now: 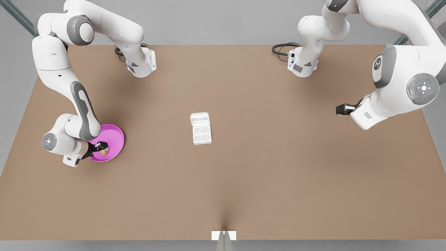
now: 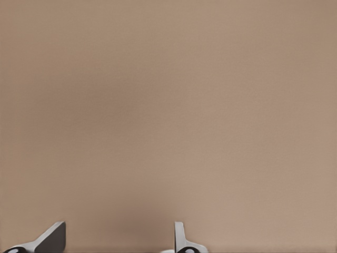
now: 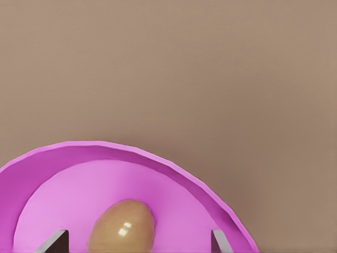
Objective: Pack egg into the box and close the box lid
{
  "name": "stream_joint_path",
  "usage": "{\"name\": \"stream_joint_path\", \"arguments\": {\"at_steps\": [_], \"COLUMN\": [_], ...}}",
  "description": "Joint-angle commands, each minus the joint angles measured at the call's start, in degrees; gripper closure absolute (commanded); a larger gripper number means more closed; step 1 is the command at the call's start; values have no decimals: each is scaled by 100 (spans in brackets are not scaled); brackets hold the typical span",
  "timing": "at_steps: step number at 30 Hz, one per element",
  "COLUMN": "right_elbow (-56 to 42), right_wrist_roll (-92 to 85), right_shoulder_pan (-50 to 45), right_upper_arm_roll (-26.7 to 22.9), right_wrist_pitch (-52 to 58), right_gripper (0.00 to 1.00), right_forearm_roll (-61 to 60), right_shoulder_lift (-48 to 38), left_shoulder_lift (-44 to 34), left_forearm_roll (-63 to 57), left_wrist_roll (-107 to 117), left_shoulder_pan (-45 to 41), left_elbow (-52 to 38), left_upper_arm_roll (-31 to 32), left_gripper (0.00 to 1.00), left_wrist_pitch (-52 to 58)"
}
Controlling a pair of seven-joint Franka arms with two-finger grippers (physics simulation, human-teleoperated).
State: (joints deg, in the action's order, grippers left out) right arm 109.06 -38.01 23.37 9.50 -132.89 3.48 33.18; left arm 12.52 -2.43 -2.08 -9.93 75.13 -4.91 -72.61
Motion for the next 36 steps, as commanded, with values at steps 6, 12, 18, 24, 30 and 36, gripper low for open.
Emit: {"name": "stream_joint_path", "arguments": {"at_steps": [6, 12, 18, 24, 30, 36], "right_elbow": [265, 256, 256, 221, 230, 98], "right_wrist_roll": [-647, 1031, 2631, 3818, 3915, 3932], "right_shoulder_pan": [72, -16, -69, -122, -95, -175], "right_upper_arm_roll": [-1, 8, 8, 17, 8, 8], "right_wrist_pitch": [-369, -299, -238, -220, -246, -255], "right_gripper": [0, 0, 0, 0, 0, 0], "right_forearm_roll": [-5, 4, 13, 13, 21, 135], "right_shoulder_lift": [4, -49, -49, -40, 4, 109], "left_shoulder_lift": [-4, -4, -13, -13, -13, -13], "left_forearm_roll": [-3, -3, -3, -3, -3, -3], "left_wrist_roll": [-3, -3, -3, -3, -3, -3], "left_shoulder_pan": [9, 9, 0, 0, 0, 0], "left_elbow": [10, 10, 10, 46, 98, 98], "left_upper_arm_roll": [-1, -10, -10, -10, -10, -10], "left_gripper": [0, 0, 0, 0, 0, 0], "left_wrist_pitch": [1, 1, 45, 45, 80, 124]}}
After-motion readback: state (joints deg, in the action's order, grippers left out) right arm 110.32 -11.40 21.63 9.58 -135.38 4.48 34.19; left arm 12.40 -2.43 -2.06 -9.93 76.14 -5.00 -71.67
